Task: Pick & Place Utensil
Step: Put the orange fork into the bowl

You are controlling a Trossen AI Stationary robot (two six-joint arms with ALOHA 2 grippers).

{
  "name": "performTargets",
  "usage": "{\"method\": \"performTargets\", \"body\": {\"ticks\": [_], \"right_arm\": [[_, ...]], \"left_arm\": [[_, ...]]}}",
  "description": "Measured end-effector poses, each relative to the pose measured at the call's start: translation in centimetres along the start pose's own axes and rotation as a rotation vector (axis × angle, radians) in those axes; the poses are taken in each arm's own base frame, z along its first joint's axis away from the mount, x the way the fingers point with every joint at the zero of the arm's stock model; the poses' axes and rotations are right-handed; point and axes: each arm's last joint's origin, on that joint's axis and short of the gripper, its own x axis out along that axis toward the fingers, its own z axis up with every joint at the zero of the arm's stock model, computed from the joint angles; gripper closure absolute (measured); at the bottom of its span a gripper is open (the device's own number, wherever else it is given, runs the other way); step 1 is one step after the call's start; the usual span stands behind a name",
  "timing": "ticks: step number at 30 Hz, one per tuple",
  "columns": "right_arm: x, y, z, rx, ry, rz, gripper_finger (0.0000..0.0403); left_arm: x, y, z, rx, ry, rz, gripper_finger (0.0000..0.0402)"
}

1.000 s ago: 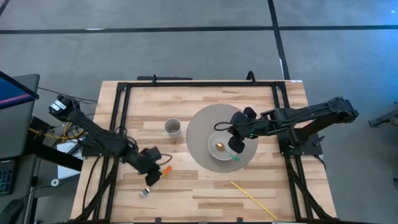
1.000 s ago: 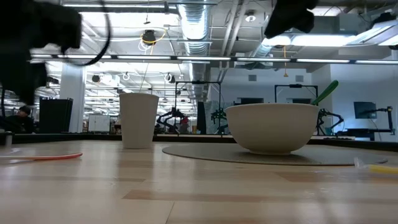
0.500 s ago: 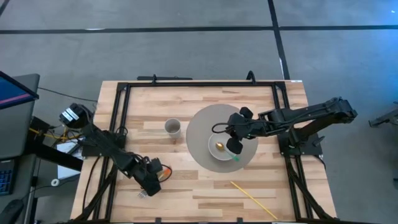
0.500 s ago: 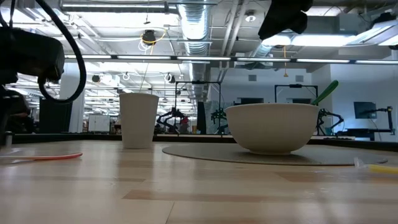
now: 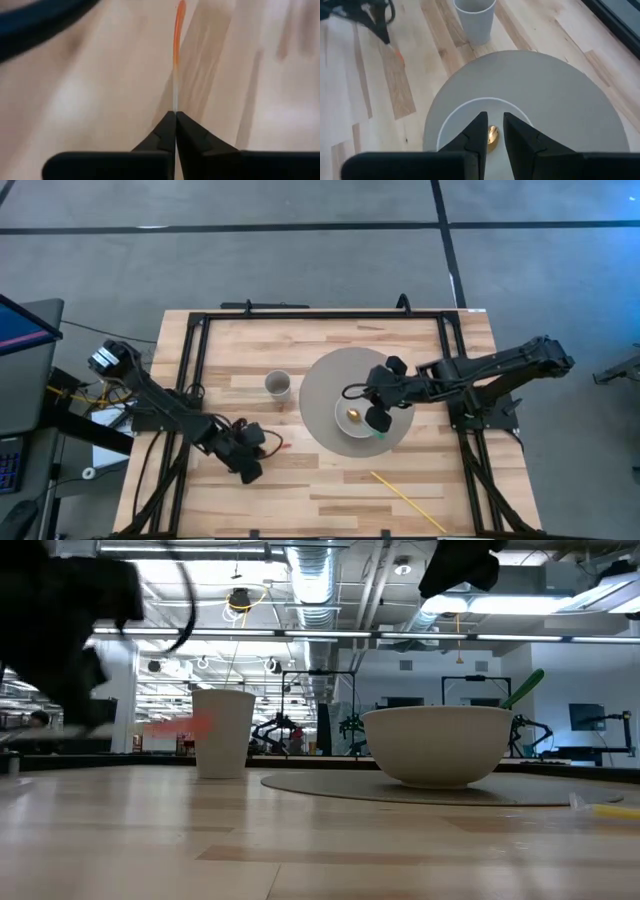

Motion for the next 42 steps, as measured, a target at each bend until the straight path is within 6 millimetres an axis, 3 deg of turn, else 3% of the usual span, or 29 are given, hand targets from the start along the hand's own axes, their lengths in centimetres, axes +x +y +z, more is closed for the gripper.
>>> {"method": "performTargets", "body": {"ticks": [8, 22, 31, 34, 42], "right_arm": [[0.0, 0.0, 0.0, 0.003, -0.004, -0.005, 0.0348], [0.0, 0.0, 0.0, 0.003, -0.004, -0.005, 0.0348], [0.0, -0.4, -0.5, -0.014, 0.044, -0.053, 0.0348], [-0.4, -1.0, -1.0, 0.043, 0.06, -0.141, 0.0348], [-2.3, -3.0, -2.1, 0.118, 0.069, -0.331, 0.0348]], "left_arm": [[-2.9, 1.4, 4.0, 0.09, -0.269, 0.018, 0.0398], [-2.4, 2.3, 11.4, 0.294, -0.746, -0.067, 0.0398], [0.5, 4.9, 15.1, 0.342, -0.95, -0.346, 0.0399], [2.3, 5.7, 16.1, 0.322, -0.942, -0.342, 0.0399], [5.7, 5.0, 20.4, 0.381, -0.962, -0.401, 0.0399]]}}
